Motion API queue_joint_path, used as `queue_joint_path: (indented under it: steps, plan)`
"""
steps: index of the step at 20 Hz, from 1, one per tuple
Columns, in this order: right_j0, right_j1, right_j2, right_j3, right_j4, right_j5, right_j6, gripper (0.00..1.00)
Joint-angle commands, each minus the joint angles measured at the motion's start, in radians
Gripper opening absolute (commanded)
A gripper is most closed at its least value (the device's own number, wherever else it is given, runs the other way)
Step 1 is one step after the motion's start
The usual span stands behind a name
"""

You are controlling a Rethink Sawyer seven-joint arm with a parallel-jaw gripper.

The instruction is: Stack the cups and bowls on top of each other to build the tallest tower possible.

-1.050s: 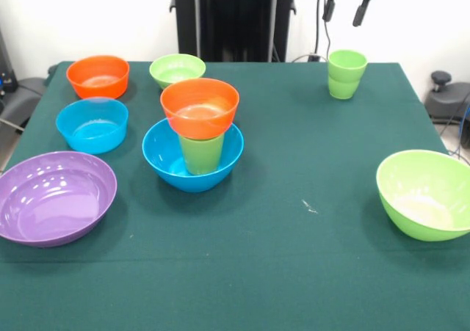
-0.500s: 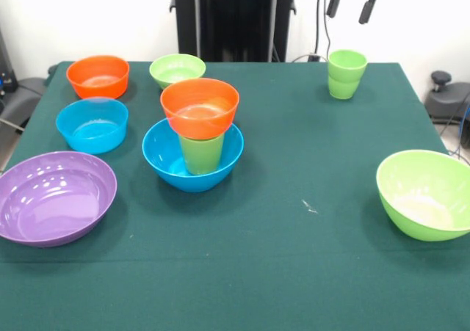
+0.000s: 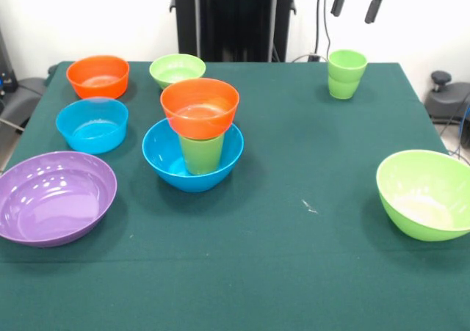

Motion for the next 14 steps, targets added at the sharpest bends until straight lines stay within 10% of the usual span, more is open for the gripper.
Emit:
queue_joint_path:
  steps: [1,14]
  plan:
    - [-0.005,0.107,-0.007,-0.035,-0.037,0.025,0.081,1.00]
    - [-0.010,0.223,-0.028,-0.022,-0.064,-0.099,0.083,1.00]
